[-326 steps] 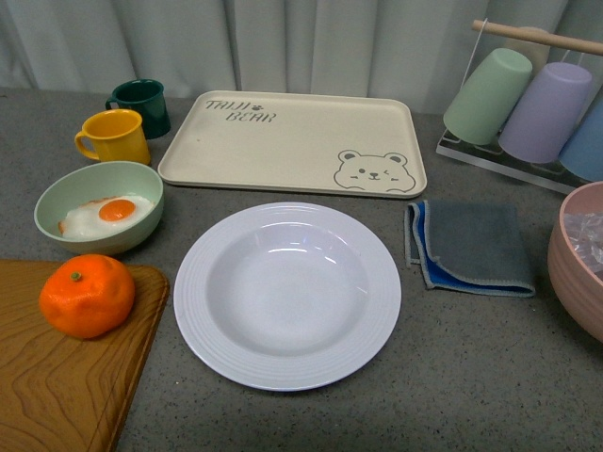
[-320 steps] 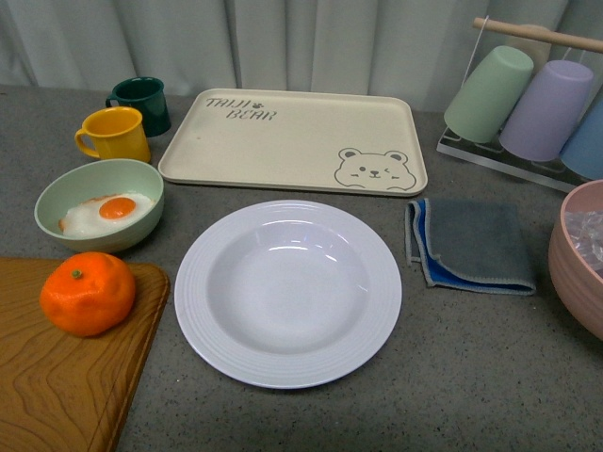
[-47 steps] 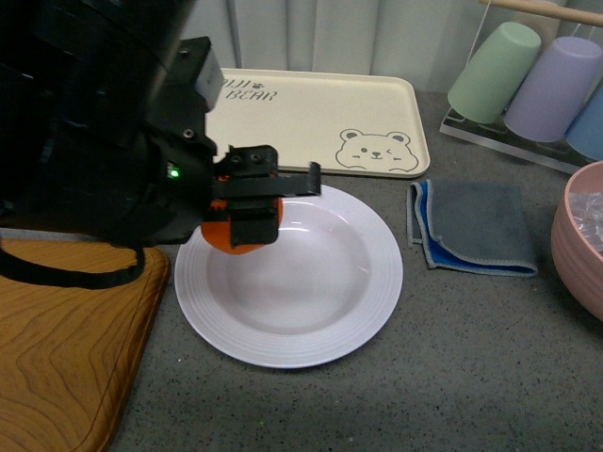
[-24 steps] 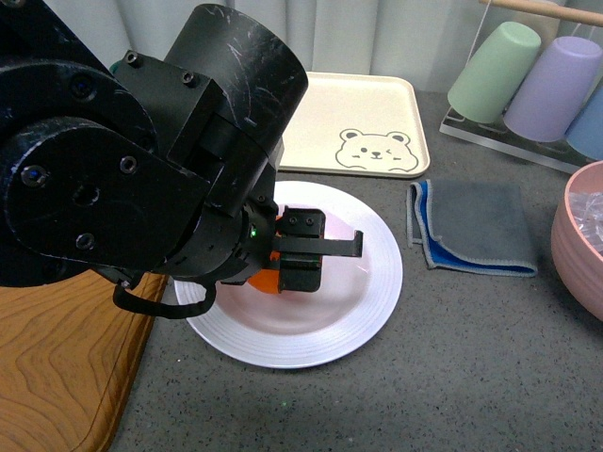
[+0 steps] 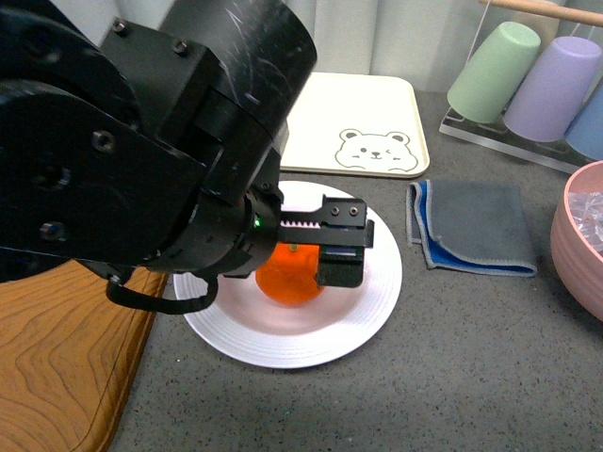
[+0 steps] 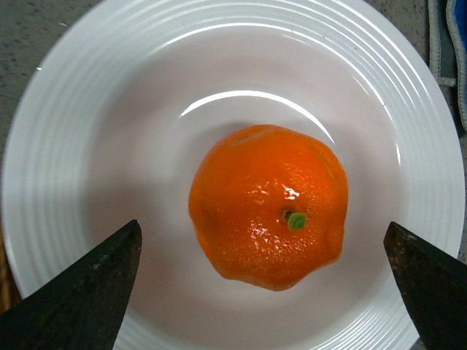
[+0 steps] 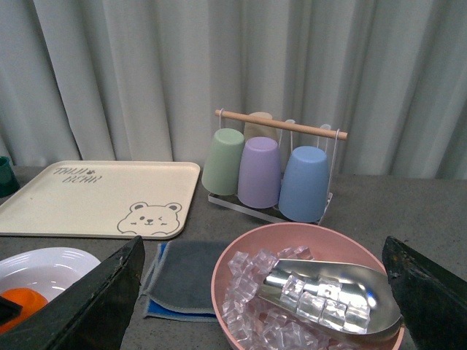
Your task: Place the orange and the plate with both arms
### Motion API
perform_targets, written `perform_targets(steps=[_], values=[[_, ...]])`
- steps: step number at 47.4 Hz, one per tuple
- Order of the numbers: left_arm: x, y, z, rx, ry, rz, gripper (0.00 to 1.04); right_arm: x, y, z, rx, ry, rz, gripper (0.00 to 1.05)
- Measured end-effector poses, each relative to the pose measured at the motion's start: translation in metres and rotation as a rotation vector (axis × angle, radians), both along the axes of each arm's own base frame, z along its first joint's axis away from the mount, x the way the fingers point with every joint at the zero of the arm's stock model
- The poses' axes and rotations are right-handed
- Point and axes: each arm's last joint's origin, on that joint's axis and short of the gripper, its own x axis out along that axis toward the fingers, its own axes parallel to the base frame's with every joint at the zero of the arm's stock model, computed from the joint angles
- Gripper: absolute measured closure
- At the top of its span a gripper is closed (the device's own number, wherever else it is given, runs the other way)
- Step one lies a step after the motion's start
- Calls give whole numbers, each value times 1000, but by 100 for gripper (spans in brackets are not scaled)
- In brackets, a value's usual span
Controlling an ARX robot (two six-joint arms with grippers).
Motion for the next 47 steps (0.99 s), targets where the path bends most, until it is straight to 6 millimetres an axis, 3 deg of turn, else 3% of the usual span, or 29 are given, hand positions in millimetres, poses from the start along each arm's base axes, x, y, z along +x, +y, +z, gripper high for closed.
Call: perform_targets(steps=[11,14,17,20,24,30,36,47], values=[[-3,23,25,-5,-98,92,7,0,0,0,0,0,0,9],[-5,29,13,74,-344,150,18,0,0,0,0,0,0,9],[-23,50,3,97,-539,169,30,0,0,0,0,0,3,9],[-40,76,18,49,-741,208,45,0,0,0,0,1,-3,9],[-52,93,41,6,-870,233,57,0,0,0,0,0,-3,9],[-71,113,48,19,-888,229,75,0,0,0,0,0,0,9],[-95,137,48,40,-860,224,101,0,0,0,0,1,0,9],[-125,160,57,47,-863,224,101,0,0,0,0,0,0,9]])
